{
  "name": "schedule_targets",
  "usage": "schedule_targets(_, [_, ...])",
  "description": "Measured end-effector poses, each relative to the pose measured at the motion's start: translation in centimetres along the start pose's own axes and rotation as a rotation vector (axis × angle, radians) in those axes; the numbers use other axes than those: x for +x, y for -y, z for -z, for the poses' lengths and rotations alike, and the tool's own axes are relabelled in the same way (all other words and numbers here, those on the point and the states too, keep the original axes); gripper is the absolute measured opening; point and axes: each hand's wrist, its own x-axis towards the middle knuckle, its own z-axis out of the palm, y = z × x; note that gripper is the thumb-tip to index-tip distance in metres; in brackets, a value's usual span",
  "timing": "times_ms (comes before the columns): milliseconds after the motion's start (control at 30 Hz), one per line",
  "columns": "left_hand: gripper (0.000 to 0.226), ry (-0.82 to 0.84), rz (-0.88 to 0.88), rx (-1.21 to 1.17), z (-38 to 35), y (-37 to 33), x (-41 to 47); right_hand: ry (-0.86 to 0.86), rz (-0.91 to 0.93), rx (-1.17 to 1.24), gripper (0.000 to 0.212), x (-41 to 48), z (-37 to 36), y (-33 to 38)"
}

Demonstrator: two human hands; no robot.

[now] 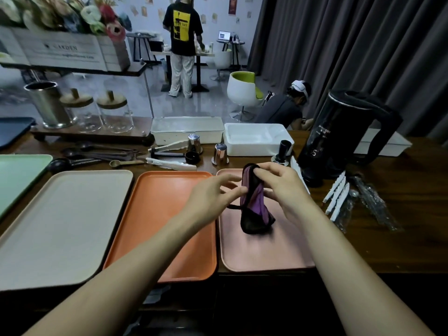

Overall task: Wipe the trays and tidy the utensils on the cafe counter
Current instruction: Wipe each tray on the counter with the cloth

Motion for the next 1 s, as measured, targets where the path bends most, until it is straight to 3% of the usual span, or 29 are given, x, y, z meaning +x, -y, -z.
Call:
schedule_targets(167, [0.034,-0.07,-0.019,-0.11,0.4,-2.5,1.0,-0.012,0.063,-0.067,0.004,-0.3,-0.2,2.0])
schedule_targets(333, [0.013,-0.093,0.036,-0.217,1.9,-2.3,1.9,0.026,0.092,-0.044,0.005,-0.2,0.7,2.6])
schedule_targets(467, [0.016,-0.139,0.025,-0.01,3.4,-1.1,2.0,0.044,0.106,-0.035,0.003,0.0,1.0,1.7])
schedule_targets(600, [0.016,-0.213,0.072,0.011,4.1,-0.5,1.9,0.049,0.064,-0.06,0.007,0.3,1.5,0.9])
schedule_targets(800, [0.02,-0.169,0.201,-0.145,7.0,3.1,1.3,-0.096,0.049,-0.377,0.018,1.8,4.4,-2.7])
schedule_targets(1000, [0.021,-0.042,0.453,-0.43,5.9,5.5,-0.7,0.271,-0.077,-0.635,0.059,1.3,3.8,-6.1])
